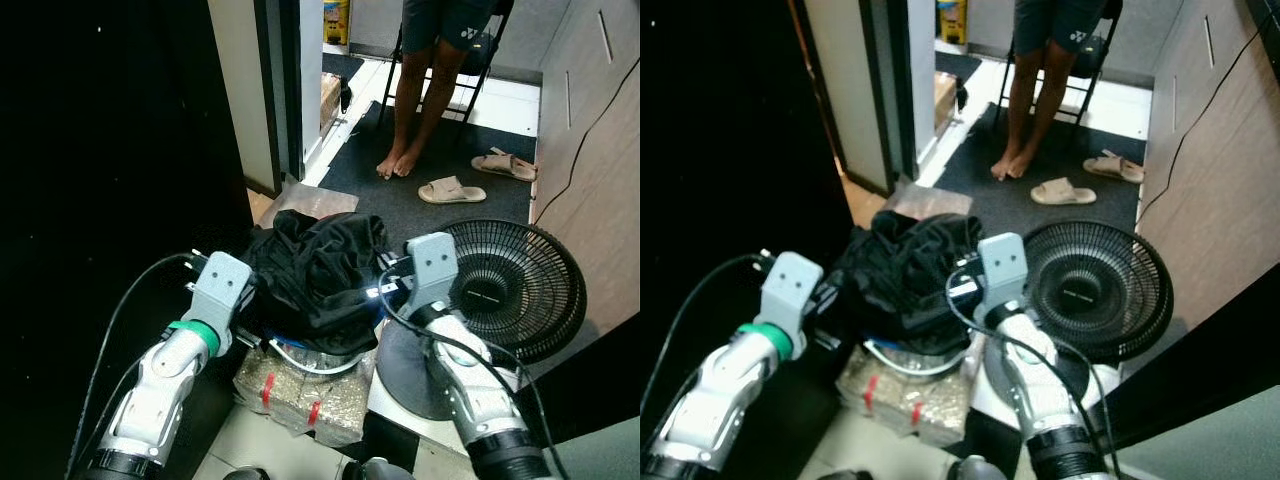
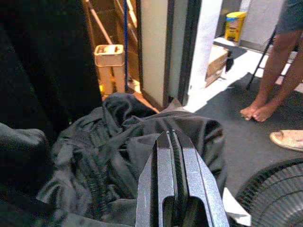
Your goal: Clothes washing
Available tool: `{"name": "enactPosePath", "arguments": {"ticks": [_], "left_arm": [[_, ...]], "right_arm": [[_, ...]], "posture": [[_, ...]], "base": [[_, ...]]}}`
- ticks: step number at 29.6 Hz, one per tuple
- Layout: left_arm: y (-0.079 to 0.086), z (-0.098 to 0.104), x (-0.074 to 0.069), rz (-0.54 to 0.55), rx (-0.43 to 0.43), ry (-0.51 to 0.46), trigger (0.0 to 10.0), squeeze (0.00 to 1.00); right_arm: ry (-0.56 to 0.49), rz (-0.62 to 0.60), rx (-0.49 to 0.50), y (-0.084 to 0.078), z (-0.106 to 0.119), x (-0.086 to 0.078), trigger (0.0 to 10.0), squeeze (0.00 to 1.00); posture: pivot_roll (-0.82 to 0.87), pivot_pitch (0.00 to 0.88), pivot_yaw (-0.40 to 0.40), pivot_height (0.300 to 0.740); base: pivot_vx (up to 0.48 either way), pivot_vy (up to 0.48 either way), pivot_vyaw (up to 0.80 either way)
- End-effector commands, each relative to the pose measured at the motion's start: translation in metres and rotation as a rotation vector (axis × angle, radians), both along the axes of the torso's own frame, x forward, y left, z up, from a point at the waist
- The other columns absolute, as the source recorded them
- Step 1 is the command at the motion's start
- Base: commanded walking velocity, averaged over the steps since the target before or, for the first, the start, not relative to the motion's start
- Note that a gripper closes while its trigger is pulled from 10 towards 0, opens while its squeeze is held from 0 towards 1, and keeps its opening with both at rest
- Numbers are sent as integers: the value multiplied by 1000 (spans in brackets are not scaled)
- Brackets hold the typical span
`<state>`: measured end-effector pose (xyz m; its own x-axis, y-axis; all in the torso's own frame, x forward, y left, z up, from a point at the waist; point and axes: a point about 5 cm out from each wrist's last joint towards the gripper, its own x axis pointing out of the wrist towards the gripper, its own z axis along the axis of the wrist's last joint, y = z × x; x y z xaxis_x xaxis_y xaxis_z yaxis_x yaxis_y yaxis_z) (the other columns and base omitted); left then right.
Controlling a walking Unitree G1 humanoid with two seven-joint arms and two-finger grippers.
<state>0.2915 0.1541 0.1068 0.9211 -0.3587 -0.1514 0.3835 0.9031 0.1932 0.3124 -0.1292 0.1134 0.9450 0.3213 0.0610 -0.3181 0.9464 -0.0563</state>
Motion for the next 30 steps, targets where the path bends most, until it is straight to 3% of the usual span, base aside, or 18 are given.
{"name": "enactPosePath", "arguments": {"ticks": [1,11,30], "left_arm": [[-1,-2,0,-7,-24,8,10000,0],[-8,-6,-7,-30,-20,13,10000,0],[-11,-9,-6,-16,-24,-5,10000,0]], "right_arm": [[2,6,-7,0,-1,1,10000,0],[-1,30,8,2,1,1,10000,0],[-1,44,29,7,1,1,10000,0]], "posture": [[-57,0,5,740],[-56,0,-6,740],[-60,0,-1,740]], "base": [[0,0,0],[0,0,0],[0,0,0]]}}
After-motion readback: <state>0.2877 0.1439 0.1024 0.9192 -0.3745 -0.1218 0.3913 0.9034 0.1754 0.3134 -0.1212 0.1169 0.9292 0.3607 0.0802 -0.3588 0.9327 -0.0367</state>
